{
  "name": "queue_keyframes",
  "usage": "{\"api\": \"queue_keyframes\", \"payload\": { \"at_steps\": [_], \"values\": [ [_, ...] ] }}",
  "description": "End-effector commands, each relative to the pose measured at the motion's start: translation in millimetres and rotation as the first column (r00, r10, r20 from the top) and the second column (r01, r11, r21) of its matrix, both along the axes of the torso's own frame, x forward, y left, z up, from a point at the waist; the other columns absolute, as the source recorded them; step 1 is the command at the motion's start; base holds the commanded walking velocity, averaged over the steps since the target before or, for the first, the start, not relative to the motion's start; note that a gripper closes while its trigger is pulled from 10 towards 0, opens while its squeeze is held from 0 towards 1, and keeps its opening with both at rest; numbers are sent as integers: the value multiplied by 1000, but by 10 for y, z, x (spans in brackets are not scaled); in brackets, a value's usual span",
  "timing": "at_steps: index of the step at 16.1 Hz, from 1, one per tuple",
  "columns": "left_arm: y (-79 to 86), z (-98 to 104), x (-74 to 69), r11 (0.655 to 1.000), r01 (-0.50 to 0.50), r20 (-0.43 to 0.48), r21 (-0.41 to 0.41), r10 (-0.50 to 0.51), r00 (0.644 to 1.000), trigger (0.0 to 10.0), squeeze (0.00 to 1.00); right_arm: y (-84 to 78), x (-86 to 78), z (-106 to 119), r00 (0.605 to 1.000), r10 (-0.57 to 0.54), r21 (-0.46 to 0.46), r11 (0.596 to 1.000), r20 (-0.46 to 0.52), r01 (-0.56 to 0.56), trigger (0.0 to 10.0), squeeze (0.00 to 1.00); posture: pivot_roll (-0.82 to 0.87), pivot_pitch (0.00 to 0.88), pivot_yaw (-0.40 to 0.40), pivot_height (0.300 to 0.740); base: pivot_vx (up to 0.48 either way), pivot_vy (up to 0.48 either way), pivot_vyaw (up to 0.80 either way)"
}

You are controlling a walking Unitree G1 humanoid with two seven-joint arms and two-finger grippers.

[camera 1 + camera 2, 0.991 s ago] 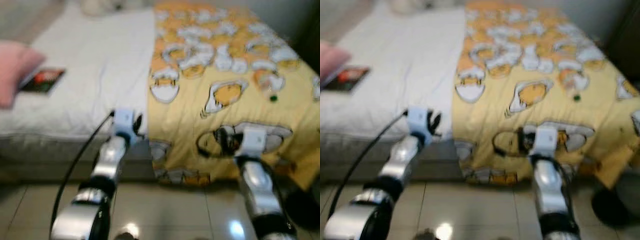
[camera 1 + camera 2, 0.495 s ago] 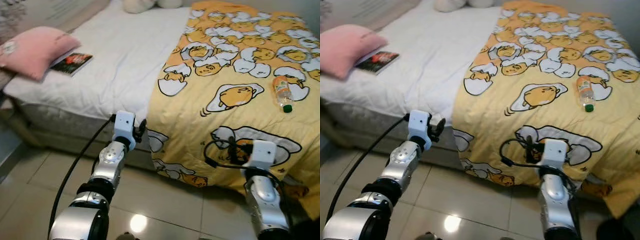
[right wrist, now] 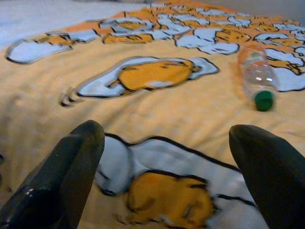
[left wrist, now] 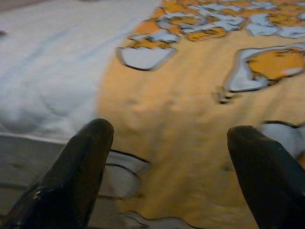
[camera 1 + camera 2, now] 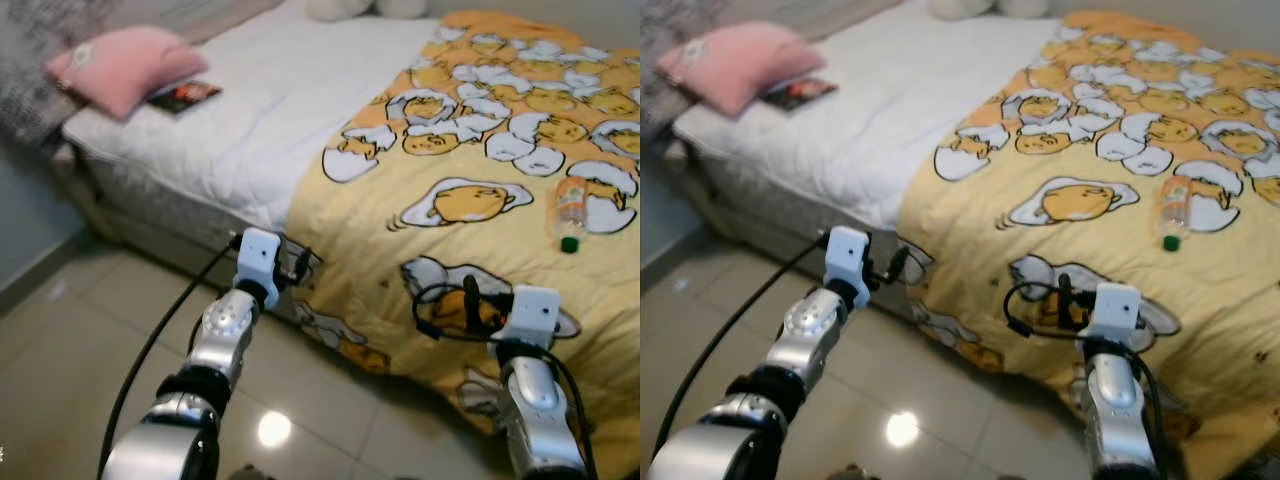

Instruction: Clean up the room

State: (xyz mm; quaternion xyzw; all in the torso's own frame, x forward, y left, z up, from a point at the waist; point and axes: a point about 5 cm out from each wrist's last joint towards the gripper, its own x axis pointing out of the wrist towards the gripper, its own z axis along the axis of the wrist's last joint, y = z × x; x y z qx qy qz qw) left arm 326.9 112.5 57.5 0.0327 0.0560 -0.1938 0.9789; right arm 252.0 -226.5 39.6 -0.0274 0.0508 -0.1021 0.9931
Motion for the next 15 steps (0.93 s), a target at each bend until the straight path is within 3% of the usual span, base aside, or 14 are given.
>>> {"api": "queue_keyframes", "payload": {
  "at_steps": [1, 3, 4, 8, 12, 14, 15],
  "values": [
    [-64, 20, -7, 999, 39, 16, 3, -39, 999, 10000, 1000, -21, 15, 51, 1000, 2, -15, 1000, 21, -1, 10000, 1000, -37, 0, -5, 740, 0, -431, 638],
    [-150, -6, -81, 994, 104, 41, 26, -105, 994, 10000, 1000, 29, 28, 11, 1000, 25, -45, 999, -17, -26, 10000, 1000, -31, 0, -7, 740, 150, -172, 0],
    [-199, 17, -89, 993, 121, 56, 9, -122, 991, 10000, 0, 85, 59, 26, 999, 44, -9, 999, -6, -44, 10000, 0, -31, 0, -6, 740, 0, 0, -619],
    [-219, 4, -81, 992, 123, 33, 8, -123, 992, 10000, 0, 126, 112, 36, 999, 41, -8, 999, 1, -41, 10000, 0, -34, 0, 2, 740, 0, 0, -773],
    [-231, -22, -136, 988, 154, 43, 13, -155, 987, 10000, 0, 111, 56, -6, 1000, 23, -6, 1000, -8, -23, 10000, 0, -41, 0, 10, 740, 0, 0, -769],
    [-225, 20, -124, 992, 123, 75, -7, -122, 990, 10000, 0, 114, 62, -4, 1000, 25, 11, 1000, 1, -25, 10000, 0, -48, 0, 16, 740, 0, 0, -769],
    [-143, 30, -92, 999, 7, 70, -52, -4, 998, 10000, 0, 149, 77, 3, 999, 45, 16, 999, 6, -45, 10000, 0, -50, 0, 20, 740, 480, 0, 0]
  ]
}}
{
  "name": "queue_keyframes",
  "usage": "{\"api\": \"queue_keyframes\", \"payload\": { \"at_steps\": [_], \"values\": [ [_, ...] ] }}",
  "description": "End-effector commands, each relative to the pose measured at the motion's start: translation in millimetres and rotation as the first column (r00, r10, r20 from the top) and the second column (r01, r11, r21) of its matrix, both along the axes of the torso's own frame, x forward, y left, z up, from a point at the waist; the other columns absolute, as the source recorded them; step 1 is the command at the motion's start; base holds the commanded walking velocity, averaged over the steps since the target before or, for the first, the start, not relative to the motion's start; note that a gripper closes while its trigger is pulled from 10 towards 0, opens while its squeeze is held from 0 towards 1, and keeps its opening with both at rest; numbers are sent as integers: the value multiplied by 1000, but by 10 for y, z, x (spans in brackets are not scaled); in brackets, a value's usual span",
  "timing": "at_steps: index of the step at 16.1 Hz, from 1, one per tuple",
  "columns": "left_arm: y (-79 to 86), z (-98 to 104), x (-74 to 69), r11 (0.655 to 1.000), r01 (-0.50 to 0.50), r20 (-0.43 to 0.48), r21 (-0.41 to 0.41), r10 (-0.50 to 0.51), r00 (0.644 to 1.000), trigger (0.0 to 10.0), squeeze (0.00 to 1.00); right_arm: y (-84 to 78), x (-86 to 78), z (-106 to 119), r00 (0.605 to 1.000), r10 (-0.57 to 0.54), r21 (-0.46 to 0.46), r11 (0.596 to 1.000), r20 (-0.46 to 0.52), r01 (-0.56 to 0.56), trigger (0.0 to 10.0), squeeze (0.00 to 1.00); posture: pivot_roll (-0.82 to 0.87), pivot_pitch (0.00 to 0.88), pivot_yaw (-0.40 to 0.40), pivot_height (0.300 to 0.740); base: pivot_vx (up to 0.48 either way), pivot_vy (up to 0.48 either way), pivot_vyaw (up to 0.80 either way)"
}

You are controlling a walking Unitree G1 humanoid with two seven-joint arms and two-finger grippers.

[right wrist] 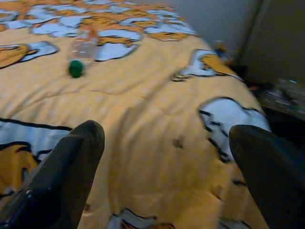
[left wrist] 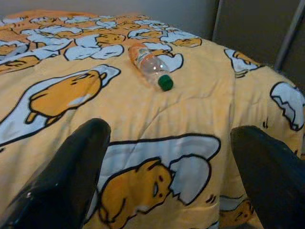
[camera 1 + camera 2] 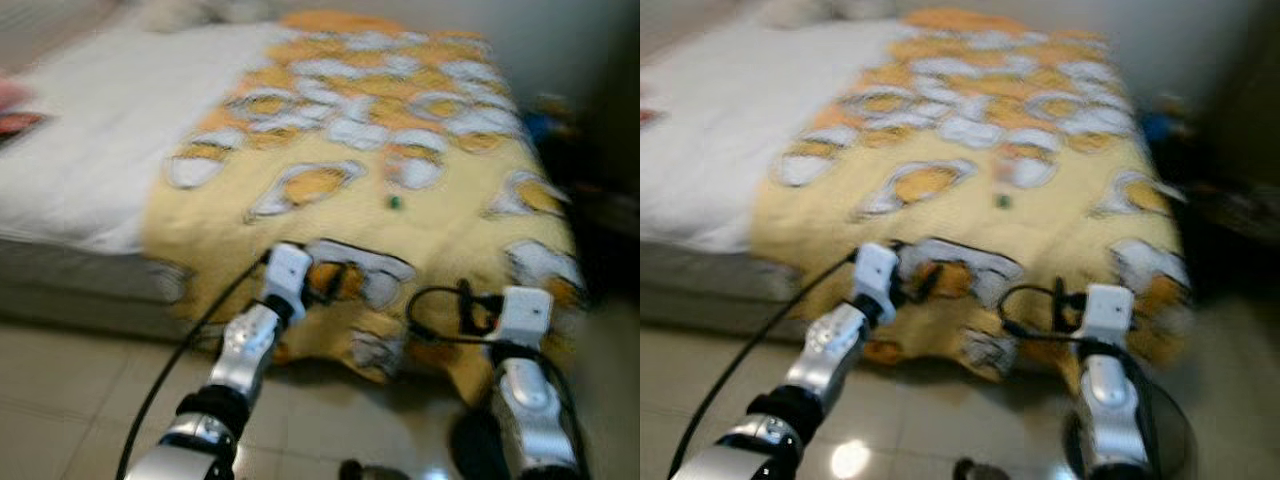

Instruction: Clean up the room

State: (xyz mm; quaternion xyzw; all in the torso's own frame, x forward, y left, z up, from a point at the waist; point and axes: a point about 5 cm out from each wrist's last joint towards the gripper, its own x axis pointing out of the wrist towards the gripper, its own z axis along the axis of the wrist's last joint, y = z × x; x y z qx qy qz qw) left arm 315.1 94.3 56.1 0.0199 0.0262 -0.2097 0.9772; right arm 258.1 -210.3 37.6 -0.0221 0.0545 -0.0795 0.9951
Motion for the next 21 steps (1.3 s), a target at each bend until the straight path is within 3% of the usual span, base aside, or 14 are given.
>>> {"api": "queue_keyframes", "payload": {
  "at_steps": [1, 4, 6, 11, 16, 18, 19, 21],
  "values": [
    [69, 52, 35, 997, -76, 23, -18, 76, 997, 10000, 0, 15, 29, 25, 1000, 15, 6, 1000, 10, -15, 10000, 0, -52, 0, 20, 740, 480, 0, 0],
    [104, 140, 125, 978, -190, 13, -89, 192, 981, 10000, 0, 99, 136, 78, 998, 52, 27, 998, 18, -52, 10000, 0, -47, 0, 14, 740, 480, 0, 0],
    [112, 137, 138, 974, -201, -3, -100, 202, 979, 10000, 0, 115, 167, 86, 997, 70, 20, 997, 12, -71, 10000, 0, -47, 0, 13, 740, 480, 0, 0],
    [82, 240, 195, 995, -96, 74, 14, 95, 993, 10000, 0, 117, 176, 75, 999, 47, 31, 998, 13, -47, 10000, 0, -41, 0, 16, 740, 480, 0, 0],
    [146, 264, 225, 994, -105, 82, 37, 102, 991, 10000, 0, 134, 202, 104, 999, 35, 13, 999, 8, -35, 10000, 0, -40, 0, 21, 740, 480, 0, 0],
    [139, 269, 218, 995, -89, 94, 53, 84, 992, 10000, 0, 123, 320, 213, 1000, -7, -30, 1000, -18, 7, 10000, 0, -36, 0, 17, 740, 480, 0, 0],
    [93, 288, 214, 997, -50, 96, 50, 45, 994, 10000, 0, 115, 482, 299, 991, -75, -21, 997, -113, 73, 10000, 0, -29, 0, 24, 740, 480, 0, 0],
    [41, 348, 228, 999, -32, 115, 44, 26, 993, 10000, 0, 125, 612, 345, 975, -100, 4, 995, -198, 103, 10000, 0, -14, 0, 27, 740, 480, 0, 0]
  ]
}}
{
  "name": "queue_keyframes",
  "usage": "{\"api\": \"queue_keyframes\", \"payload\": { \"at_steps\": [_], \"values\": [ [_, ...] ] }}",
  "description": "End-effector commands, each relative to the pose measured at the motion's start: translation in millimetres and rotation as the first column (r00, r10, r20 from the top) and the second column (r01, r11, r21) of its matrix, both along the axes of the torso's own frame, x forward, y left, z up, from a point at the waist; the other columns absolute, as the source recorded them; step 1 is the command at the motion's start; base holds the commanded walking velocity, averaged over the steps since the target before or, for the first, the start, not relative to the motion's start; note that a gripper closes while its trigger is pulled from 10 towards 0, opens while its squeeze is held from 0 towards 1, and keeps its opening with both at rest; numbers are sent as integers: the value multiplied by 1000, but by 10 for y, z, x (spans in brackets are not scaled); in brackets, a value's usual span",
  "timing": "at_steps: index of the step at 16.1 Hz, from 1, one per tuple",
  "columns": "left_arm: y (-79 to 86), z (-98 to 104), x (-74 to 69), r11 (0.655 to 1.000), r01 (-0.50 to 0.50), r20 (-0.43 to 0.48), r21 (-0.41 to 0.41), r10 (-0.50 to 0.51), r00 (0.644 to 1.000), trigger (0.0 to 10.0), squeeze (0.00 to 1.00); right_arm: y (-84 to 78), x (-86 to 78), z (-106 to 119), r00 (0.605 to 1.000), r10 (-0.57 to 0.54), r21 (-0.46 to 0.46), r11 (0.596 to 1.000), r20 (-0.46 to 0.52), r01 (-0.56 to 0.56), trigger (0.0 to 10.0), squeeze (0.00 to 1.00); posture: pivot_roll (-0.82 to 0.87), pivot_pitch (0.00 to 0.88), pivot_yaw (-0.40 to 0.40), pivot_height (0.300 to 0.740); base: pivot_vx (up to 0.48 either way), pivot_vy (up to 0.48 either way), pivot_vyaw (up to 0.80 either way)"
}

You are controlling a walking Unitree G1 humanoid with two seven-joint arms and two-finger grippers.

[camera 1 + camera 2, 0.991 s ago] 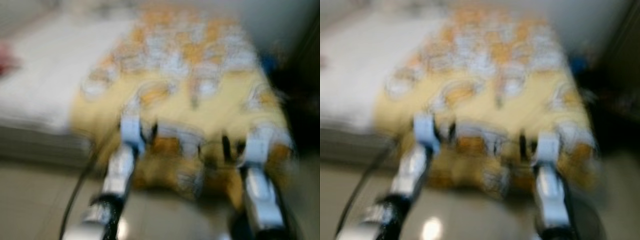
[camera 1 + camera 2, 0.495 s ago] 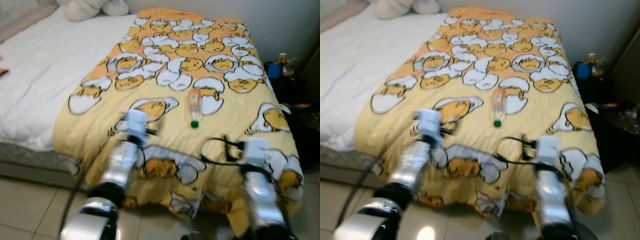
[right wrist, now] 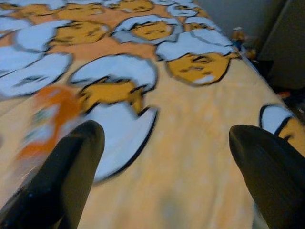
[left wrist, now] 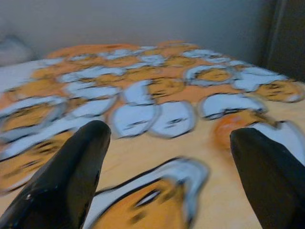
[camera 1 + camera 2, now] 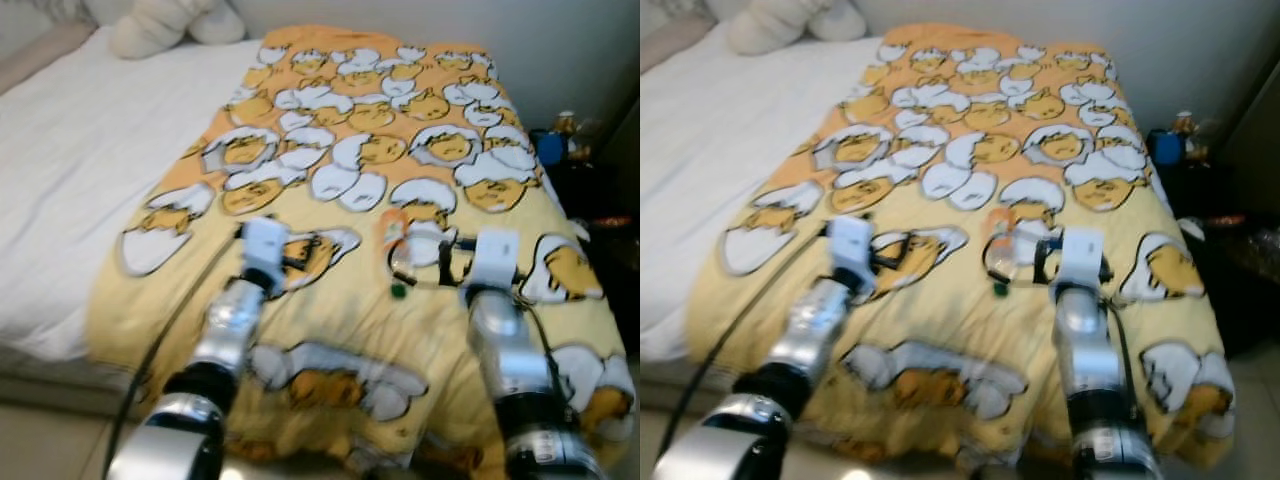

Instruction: Clean up the room

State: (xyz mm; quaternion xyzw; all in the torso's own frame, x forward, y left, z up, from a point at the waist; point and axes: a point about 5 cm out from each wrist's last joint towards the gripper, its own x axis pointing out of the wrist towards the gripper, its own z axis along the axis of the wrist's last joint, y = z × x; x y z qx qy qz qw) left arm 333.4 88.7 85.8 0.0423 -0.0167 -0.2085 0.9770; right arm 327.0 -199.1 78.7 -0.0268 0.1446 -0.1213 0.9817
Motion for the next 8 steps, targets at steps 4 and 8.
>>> {"api": "queue_keyframes", "payload": {
  "at_steps": [4, 8],
  "values": [
    [-251, 417, -34, 957, 280, 95, 77, -287, 953, 10000, 0, 87, 173, -130, 972, -6, 215, 975, -237, 59, 10000, 0, 48, 0, -6, 740, 0, 0, 0],
    [-303, 681, -88, 940, 326, 135, 97, -337, 932, 10000, 0, 180, 277, -66, 964, 22, 243, 969, -264, 45, 10000, 0, 84, 0, -16, 740, 0, 0, 0]
  ]
}}
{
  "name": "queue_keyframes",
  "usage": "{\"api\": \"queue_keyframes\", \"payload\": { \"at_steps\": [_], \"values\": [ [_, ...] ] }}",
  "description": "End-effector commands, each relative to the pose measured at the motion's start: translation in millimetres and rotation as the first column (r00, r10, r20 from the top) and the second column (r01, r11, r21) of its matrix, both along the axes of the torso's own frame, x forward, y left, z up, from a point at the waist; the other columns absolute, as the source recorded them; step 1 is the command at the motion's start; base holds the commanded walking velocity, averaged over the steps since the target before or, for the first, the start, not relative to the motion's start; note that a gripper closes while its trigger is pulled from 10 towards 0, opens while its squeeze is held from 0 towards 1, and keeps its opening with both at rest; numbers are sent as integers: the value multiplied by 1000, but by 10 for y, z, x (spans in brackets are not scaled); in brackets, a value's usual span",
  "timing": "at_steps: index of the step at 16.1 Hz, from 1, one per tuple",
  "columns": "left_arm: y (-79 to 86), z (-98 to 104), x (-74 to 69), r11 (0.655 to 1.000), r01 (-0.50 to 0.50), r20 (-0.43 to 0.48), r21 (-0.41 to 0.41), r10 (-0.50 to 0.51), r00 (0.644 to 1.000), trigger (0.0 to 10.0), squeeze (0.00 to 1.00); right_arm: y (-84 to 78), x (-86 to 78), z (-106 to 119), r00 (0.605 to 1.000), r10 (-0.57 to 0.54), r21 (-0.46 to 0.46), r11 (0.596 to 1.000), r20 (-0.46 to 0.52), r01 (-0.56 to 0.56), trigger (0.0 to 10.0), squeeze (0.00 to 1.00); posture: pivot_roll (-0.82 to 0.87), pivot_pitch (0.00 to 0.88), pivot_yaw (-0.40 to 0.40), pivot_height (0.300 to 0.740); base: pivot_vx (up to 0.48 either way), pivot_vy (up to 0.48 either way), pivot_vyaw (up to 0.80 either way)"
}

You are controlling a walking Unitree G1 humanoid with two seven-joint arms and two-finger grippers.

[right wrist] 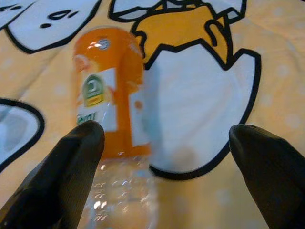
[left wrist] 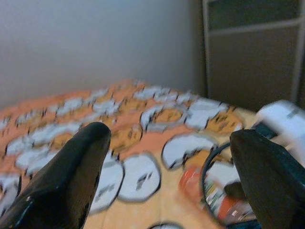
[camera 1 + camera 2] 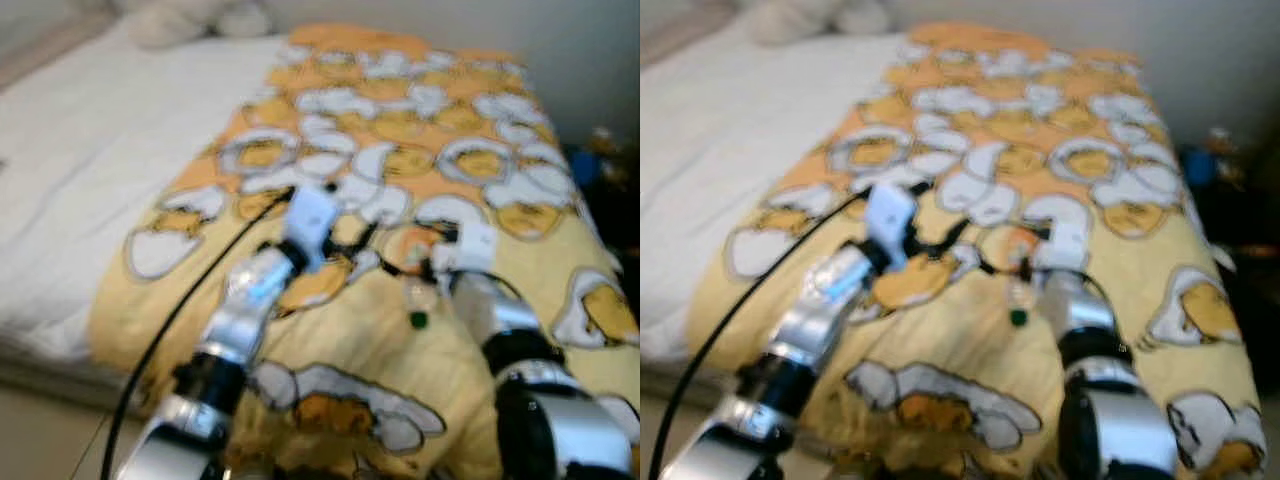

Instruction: Clean up the room

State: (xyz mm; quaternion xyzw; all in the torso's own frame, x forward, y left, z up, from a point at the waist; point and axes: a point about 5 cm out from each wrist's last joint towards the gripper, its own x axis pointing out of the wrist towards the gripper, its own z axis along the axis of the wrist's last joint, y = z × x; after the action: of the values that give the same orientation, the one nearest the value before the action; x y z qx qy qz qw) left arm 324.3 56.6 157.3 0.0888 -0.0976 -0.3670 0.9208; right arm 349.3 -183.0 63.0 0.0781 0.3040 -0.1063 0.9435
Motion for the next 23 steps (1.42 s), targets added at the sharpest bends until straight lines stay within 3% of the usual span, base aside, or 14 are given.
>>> {"api": "queue_keyframes", "payload": {
  "at_steps": [1, 7, 8, 10, 14, 16, 22, 23],
  "values": [
    [45, -4, -33, 1000, 5, -26, 12, -5, 1000, 10000, 0, 60, 118, 147, 999, 15, -2, 1000, 39, -15, 10000, 0, 92, 0, -18, 740, 0, 0, 0],
    [145, -67, -163, 999, -8, -108, 41, 13, 994, 10000, 0, 213, 114, 73, 999, 44, 23, 999, 10, -45, 10000, 0, 118, 0, -11, 740, 0, 0, 0],
    [59, -58, -300, 994, 106, -119, 30, -102, 988, 10000, 0, 181, 103, 52, 999, 33, 6, 999, 2, -33, 10000, 0, 126, 0, -14, 740, 0, 0, 0],
    [-50, -56, -521, 974, 224, -150, 32, -217, 965, 10000, 0, 129, 77, 13, 1000, 10, -3, 1000, -9, -10, 10000, 0, 137, 24, -11, 740, 0, 0, 0],
    [-66, -98, -692, 957, 285, -204, 58, -268, 941, 10000, 0, 208, 51, -48, 1000, 17, 25, 1000, -22, -16, 10000, 0, 152, 74, -1, 740, 0, 0, 0],
    [-76, -107, -883, 899, 422, -256, 120, -383, 888, 10000, 0, 270, 11, -117, 999, 11, 64, 998, -51, -8, 10000, 0, 170, 88, -11, 740, 0, 0, 0],
    [-42, -51, -924, 909, 394, -277, 140, -346, 897, 10000, 0, 436, -25, -179, 996, 45, 92, 995, -76, -38, 10000, 0, 202, 95, -34, 740, 0, 0, 0],
    [-33, -57, -928, 908, 392, -286, 146, -341, 896, 10000, 0, 421, -50, -213, 996, 30, 106, 994, -87, -20, 0, 0, 202, 93, -38, 740, 0, 0, 0]
  ]
}}
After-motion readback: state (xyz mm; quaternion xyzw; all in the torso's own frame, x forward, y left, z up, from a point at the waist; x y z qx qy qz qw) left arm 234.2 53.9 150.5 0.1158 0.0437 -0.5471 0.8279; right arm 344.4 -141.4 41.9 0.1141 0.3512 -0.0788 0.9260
